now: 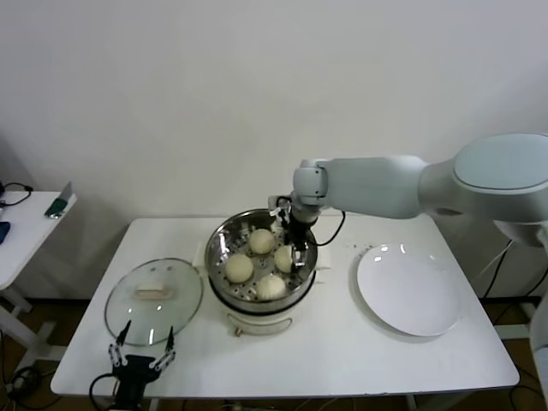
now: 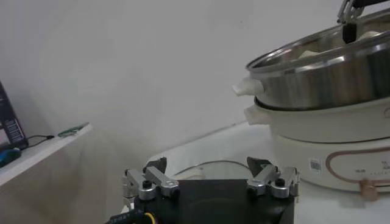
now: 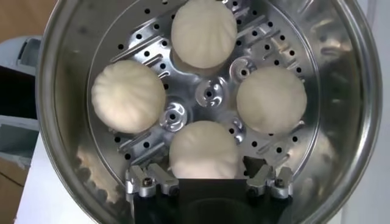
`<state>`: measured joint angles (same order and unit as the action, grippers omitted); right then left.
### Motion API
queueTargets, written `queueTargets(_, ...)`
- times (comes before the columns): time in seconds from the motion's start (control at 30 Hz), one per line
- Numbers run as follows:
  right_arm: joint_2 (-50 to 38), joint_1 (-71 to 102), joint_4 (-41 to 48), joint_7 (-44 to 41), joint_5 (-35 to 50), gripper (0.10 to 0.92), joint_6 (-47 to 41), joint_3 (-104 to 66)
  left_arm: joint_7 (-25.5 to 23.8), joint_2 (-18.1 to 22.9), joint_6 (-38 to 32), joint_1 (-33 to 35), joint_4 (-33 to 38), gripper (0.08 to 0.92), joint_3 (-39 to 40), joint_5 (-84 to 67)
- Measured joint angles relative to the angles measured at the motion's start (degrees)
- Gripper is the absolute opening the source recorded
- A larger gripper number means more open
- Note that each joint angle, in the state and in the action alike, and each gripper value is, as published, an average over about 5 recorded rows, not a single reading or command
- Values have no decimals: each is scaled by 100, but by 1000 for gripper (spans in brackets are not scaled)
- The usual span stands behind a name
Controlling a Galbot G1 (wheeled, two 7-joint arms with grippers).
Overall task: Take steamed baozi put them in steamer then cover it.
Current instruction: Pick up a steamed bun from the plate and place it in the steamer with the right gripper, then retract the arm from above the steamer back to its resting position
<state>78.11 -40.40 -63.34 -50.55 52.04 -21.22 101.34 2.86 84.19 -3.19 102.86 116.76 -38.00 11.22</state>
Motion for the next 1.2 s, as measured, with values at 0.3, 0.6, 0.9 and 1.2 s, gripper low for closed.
queueTargets(0.3, -161, -140, -28, -150, -12, 823, 1, -170, -1, -8, 5, -27, -2, 823, 4, 1)
queueTargets(0.6, -606, -294, -221, -225, -8, 823, 102, -546, -3, -24, 18, -60, 3, 823, 17, 18)
queueTargets(0.9, -1527, -171, -620, 471, -11, 823, 575, -1146, 68, 1, 11, -63, 7, 823, 52, 86)
queueTargets(1.2, -2683, 850, -1277, 1977, -211, 823, 1438, -2291, 120, -30, -18, -130, -18, 823, -15, 174)
